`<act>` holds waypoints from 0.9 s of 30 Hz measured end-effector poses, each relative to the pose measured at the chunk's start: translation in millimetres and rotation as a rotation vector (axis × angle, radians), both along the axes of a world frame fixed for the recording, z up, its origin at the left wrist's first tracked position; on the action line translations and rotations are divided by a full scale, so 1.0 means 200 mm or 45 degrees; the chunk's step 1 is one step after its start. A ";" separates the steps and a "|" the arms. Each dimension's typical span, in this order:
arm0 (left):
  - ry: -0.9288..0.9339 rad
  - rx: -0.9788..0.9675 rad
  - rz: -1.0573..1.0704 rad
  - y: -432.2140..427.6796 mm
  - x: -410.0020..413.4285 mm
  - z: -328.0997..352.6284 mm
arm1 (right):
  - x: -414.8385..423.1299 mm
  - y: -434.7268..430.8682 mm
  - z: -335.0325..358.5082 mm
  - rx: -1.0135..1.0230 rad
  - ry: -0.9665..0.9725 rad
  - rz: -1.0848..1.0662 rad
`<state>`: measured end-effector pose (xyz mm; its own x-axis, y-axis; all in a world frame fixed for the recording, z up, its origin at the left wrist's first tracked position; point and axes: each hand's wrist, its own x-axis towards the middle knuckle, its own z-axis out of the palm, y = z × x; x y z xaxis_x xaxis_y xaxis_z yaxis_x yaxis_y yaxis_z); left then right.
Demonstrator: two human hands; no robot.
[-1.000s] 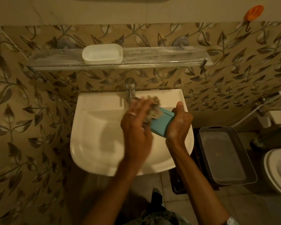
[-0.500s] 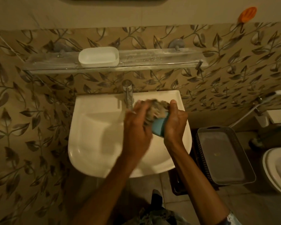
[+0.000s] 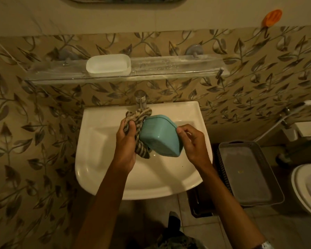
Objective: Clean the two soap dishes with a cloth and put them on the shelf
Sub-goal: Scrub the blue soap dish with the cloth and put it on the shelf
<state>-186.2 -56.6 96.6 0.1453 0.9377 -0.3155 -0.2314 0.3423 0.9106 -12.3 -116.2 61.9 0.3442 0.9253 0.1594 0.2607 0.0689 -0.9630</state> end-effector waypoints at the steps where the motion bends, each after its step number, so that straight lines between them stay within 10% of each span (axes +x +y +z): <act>1: 0.108 0.107 0.004 -0.01 0.00 0.02 | 0.00 0.00 -0.02 -0.013 -0.062 0.044; 9: 0.418 0.459 0.020 -0.16 0.10 0.07 | -0.17 0.09 0.07 -0.088 0.654 -0.522; 16: 0.649 0.579 0.153 -0.11 0.08 0.10 | -0.19 0.12 0.13 -0.121 0.230 -0.632; 23: 1.014 1.086 -0.146 -0.40 0.25 0.14 | -0.21 0.02 0.06 -0.190 0.328 -0.396; 27: 0.881 0.630 -0.107 -0.12 0.16 0.17 | -0.19 0.14 0.15 -0.152 0.543 -0.640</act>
<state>-154.6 -80.5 129.9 0.1461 0.9857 0.0842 0.4402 -0.1410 0.8867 -49.3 -87.3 92.5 0.7482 0.6387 -0.1799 -0.1719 -0.0753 -0.9822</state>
